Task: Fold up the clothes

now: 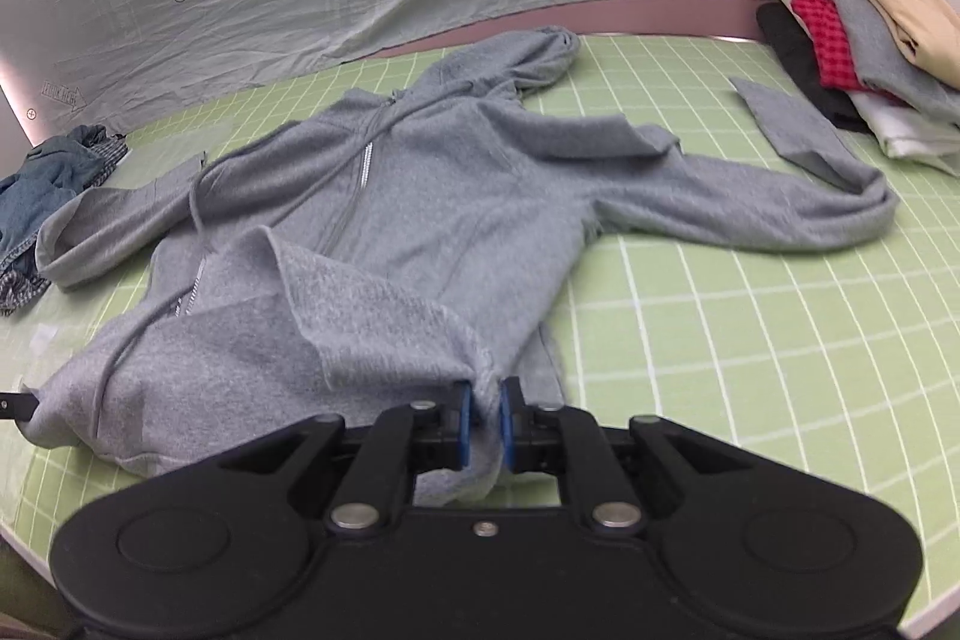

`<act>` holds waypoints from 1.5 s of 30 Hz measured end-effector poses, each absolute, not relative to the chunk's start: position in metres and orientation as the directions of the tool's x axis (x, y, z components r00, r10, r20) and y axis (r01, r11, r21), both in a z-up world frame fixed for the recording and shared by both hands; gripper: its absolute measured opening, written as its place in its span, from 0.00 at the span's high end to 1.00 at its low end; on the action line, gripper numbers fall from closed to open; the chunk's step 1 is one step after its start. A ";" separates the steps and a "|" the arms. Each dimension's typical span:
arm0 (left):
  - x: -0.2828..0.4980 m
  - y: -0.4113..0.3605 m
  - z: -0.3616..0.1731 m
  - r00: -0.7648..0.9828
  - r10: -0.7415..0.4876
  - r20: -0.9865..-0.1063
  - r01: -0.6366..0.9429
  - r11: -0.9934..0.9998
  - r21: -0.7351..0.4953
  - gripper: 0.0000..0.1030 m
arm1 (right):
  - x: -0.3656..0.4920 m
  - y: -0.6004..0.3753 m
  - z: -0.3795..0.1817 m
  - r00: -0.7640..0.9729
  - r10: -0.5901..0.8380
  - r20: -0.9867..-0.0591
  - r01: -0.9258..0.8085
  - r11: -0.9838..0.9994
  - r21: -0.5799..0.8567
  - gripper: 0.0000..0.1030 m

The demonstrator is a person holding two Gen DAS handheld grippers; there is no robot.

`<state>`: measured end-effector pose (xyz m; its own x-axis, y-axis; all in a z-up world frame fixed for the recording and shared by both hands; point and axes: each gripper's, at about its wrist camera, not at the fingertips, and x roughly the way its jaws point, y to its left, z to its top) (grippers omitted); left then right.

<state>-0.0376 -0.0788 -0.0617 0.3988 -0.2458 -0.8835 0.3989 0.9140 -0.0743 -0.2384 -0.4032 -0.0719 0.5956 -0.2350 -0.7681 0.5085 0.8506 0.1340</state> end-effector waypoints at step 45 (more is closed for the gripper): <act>-0.016 -0.096 -0.060 0.442 -0.198 -0.875 0.258 0.962 -0.087 0.52 | -0.245 -0.439 -0.063 0.581 -0.309 -0.753 0.592 0.795 0.131 0.31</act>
